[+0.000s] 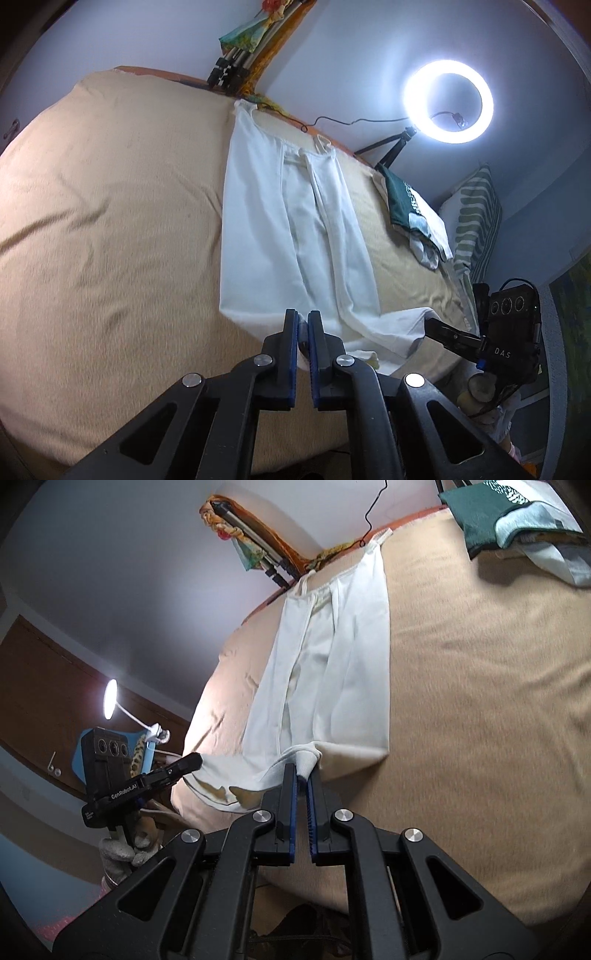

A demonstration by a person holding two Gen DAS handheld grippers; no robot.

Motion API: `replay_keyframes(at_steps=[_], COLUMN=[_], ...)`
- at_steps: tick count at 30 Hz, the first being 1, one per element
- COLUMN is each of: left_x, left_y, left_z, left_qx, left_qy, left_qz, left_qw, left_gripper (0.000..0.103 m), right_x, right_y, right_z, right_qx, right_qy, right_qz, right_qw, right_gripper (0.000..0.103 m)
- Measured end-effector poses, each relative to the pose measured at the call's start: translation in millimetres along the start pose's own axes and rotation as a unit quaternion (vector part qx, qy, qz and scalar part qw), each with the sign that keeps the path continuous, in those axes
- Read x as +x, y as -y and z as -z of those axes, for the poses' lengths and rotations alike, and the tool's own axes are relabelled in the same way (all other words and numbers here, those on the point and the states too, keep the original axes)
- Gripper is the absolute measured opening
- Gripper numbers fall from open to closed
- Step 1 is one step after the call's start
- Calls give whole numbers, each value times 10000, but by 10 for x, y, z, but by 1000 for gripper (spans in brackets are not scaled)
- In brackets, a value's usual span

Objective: Fold small clothes
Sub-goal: 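Grasp the hem of the folded strip with both tools, then fold the hem up toward the straps with both tools and release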

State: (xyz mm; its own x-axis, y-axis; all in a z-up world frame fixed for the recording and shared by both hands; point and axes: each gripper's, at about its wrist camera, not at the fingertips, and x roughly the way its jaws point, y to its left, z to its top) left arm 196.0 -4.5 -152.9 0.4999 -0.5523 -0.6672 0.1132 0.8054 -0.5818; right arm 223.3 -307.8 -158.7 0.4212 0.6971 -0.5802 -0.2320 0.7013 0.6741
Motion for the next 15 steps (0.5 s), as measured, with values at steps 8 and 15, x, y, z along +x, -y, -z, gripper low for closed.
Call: replay_keyframes(at_steps=[8,15], left_x=[190,450], left_y=[-34,-145], left_z=[-439,-621], left_qx=[-23,-50], left_qy=[168,154], left_qz=[-294,-658], left_qw=[9994,9977], left_gripper=[2,2], right_x=[209,446], right_y=[36,275], right_z=[-430,-654], right_qx=[19,269], right_qy=[219,235], right_qz=[135,256], right_qw=[9997,9990], right_gripper=[6,6])
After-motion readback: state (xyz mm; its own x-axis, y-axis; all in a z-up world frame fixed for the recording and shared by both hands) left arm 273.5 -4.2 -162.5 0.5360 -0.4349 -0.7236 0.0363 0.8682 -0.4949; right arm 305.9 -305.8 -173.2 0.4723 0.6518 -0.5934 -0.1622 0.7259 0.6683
